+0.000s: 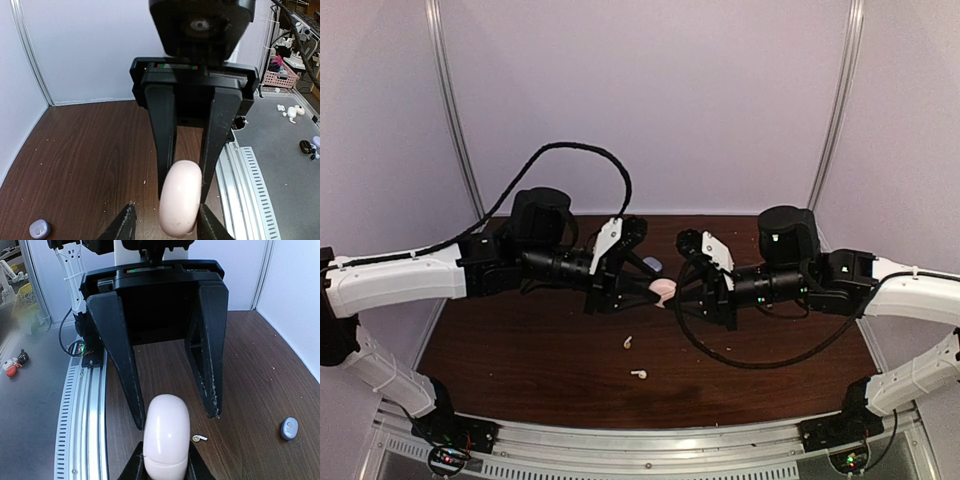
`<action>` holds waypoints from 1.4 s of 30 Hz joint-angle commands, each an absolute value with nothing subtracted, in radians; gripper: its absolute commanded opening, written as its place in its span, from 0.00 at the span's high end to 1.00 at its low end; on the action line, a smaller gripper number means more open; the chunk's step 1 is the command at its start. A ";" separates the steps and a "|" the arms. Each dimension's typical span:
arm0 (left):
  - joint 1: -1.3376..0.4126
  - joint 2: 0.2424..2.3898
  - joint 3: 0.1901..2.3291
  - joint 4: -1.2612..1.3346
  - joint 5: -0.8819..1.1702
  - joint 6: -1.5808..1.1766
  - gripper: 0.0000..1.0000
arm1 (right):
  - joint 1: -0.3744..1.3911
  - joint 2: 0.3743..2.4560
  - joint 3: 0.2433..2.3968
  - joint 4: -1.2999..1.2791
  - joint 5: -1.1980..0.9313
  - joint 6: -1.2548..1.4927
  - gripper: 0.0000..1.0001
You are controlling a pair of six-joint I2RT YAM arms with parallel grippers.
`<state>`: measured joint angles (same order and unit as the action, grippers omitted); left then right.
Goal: Insert the wireless bluetooth earbuds into the charging case
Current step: Open the charging case, then pick up the left earbud from the center of the board.
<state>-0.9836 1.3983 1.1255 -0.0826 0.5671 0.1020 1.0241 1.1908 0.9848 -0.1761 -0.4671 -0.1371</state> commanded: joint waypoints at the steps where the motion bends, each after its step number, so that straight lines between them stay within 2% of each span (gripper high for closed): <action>1: -0.982 1.371 1.127 -0.007 0.456 0.073 0.57 | 1.028 1.169 0.986 -0.164 -0.479 -0.161 0.97; 6: -0.978 1.359 1.122 0.030 0.414 0.057 0.59 | 1.029 1.163 0.986 -0.180 -0.489 -0.170 1.00; 29: -0.975 1.345 1.104 0.052 0.474 0.054 0.60 | 1.023 1.150 0.956 -0.160 -0.440 -0.154 1.00; 36: -0.945 1.266 1.027 0.091 0.480 0.003 0.57 | 0.899 1.085 0.844 -0.048 -0.503 -0.058 1.00; 42: -0.925 1.216 0.883 0.098 0.407 -0.079 0.57 | 0.804 1.026 0.766 0.033 -0.558 0.000 1.00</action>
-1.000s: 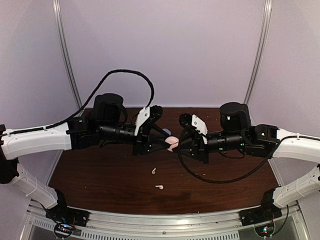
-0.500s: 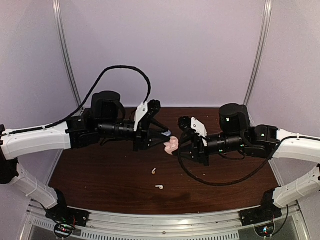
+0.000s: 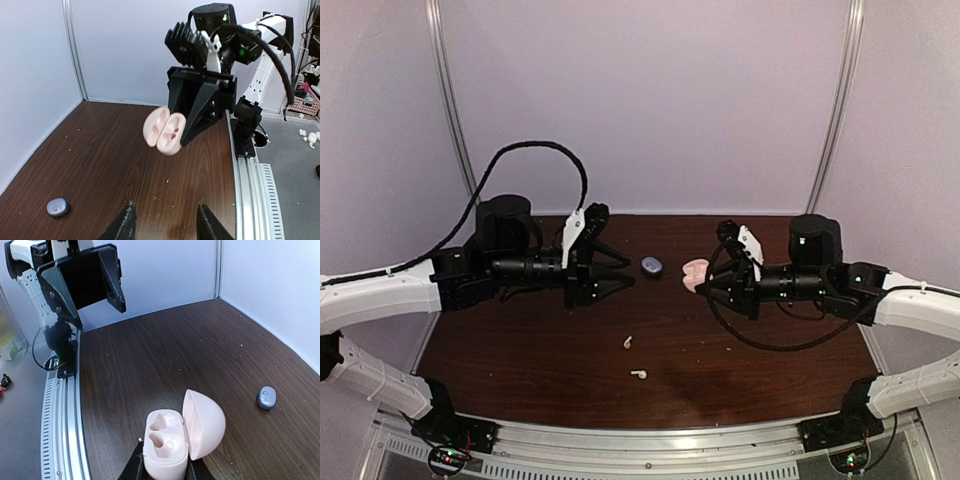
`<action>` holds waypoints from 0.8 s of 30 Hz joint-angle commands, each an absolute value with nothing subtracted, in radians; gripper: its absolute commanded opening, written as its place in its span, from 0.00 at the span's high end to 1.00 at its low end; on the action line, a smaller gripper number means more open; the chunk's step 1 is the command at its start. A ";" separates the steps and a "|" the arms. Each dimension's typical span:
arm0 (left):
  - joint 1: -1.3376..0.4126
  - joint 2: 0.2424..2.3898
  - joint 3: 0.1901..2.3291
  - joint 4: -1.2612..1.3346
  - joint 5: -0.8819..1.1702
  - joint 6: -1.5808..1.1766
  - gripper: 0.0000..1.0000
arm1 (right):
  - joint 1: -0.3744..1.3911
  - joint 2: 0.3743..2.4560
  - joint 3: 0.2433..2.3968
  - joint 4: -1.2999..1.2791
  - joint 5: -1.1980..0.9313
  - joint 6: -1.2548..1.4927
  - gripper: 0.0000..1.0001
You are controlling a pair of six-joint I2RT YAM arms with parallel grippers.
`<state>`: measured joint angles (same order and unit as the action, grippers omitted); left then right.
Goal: Insert the wireless bluetooth earbuds into the charging case
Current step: Pick up the left earbud from the center of the board.
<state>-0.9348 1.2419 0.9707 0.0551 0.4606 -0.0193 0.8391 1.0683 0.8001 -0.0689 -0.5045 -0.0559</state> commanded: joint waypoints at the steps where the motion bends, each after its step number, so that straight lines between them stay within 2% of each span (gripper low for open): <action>1: -0.924 1.215 0.857 0.099 0.393 -0.083 0.57 | 0.800 1.023 0.761 0.034 -0.559 0.000 1.00; 12: -0.941 1.360 0.829 -0.117 0.396 0.018 0.64 | 0.788 0.974 0.694 0.041 -0.540 0.067 1.00; 24: -1.046 1.651 1.095 -0.434 0.262 0.257 0.67 | 0.702 0.914 0.636 0.038 -0.541 0.154 1.00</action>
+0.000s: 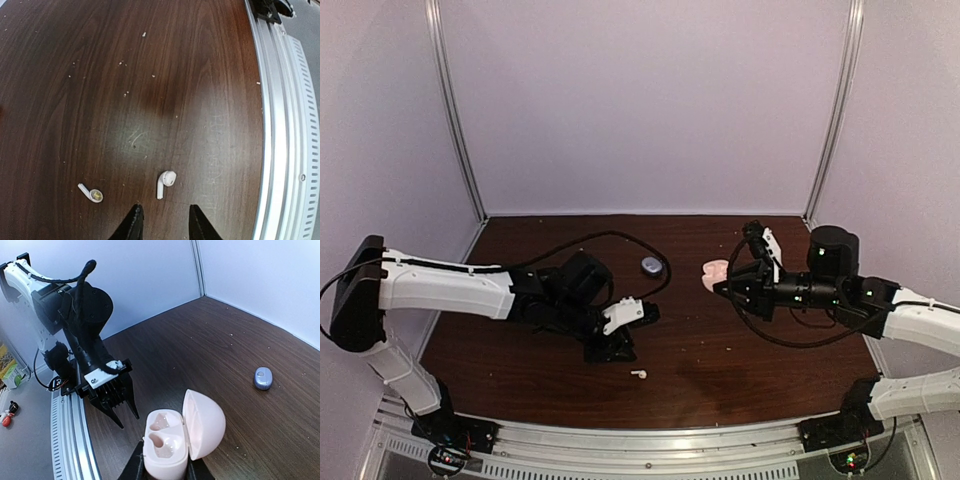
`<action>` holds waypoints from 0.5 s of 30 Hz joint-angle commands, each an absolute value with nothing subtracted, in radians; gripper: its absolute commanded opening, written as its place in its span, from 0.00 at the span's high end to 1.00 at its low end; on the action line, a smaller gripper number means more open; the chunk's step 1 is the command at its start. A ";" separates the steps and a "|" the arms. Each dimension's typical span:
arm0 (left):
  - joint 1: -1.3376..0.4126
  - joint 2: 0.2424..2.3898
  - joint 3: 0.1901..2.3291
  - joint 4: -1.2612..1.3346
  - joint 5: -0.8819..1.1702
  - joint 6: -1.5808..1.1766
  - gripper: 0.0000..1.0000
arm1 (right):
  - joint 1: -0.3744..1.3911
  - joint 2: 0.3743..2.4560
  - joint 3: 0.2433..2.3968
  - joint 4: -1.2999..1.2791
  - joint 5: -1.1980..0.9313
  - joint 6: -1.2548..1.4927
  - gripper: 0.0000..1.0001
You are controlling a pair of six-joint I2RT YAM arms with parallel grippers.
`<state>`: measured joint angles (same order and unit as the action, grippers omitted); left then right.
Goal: Insert the wireless bluetooth earbuds into the charging case
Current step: Pick up the left earbud from the center of the board.
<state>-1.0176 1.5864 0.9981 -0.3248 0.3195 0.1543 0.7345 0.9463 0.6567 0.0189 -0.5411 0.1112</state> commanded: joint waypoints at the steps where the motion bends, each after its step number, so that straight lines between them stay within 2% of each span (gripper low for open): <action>1: -1.054 1.679 1.134 -0.463 0.251 0.277 0.67 | 0.693 0.907 0.632 0.039 -0.543 0.160 1.00; 7: -1.098 1.839 1.277 -0.601 0.187 0.333 0.67 | 0.643 0.867 0.619 0.040 -0.554 0.192 1.00; 15: -1.128 1.940 1.384 -0.668 0.178 0.358 0.66 | 0.608 0.825 0.610 0.023 -0.561 0.212 1.00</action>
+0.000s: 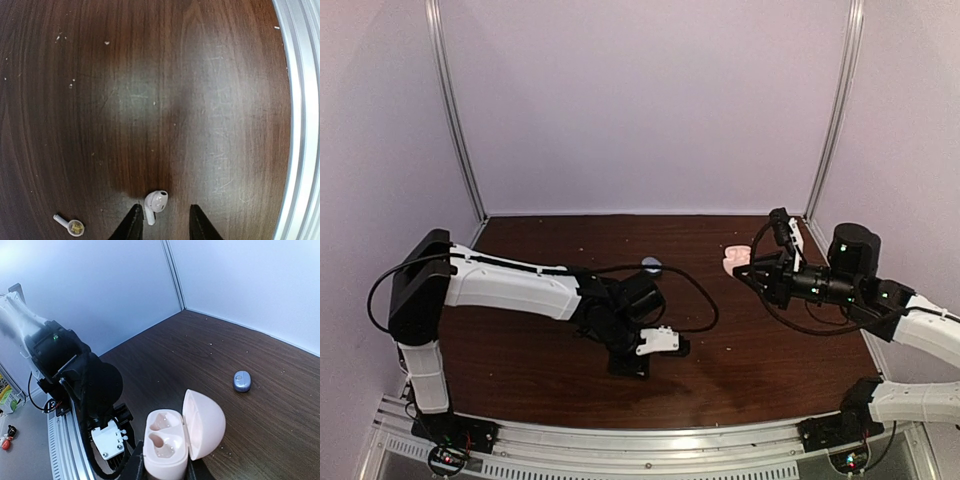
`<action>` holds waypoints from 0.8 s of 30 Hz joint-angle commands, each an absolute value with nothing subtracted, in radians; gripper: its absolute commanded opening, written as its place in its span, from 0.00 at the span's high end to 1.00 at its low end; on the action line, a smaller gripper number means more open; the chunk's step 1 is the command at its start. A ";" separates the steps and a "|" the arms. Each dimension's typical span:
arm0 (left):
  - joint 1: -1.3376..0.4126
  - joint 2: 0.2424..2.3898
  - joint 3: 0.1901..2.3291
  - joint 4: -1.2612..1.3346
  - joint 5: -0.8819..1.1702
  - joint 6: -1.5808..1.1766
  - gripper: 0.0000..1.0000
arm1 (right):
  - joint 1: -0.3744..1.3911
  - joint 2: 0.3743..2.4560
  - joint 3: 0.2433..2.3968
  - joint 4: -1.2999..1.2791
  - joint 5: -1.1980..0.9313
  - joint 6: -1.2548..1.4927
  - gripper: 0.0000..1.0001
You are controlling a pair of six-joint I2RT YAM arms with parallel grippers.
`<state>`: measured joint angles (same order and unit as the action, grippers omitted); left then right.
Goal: Insert the wireless bluetooth earbuds into the charging case
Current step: Pick up the left earbud from the center of the board.
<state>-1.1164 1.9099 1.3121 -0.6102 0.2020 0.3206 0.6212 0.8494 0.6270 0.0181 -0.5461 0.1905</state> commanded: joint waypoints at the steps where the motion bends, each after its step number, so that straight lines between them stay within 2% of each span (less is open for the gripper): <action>1: -1.131 1.952 1.395 -0.675 0.174 0.361 0.66 | 0.608 0.822 0.608 0.024 -0.563 0.212 1.00; 24: -1.147 2.064 1.480 -0.748 0.113 0.377 0.66 | 0.598 0.814 0.606 0.025 -0.577 0.208 1.00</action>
<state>-1.1408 2.0373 1.4502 -0.7353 0.1310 0.3618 0.6044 0.8280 0.6086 0.0124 -0.5648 0.2085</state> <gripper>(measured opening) 0.341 0.212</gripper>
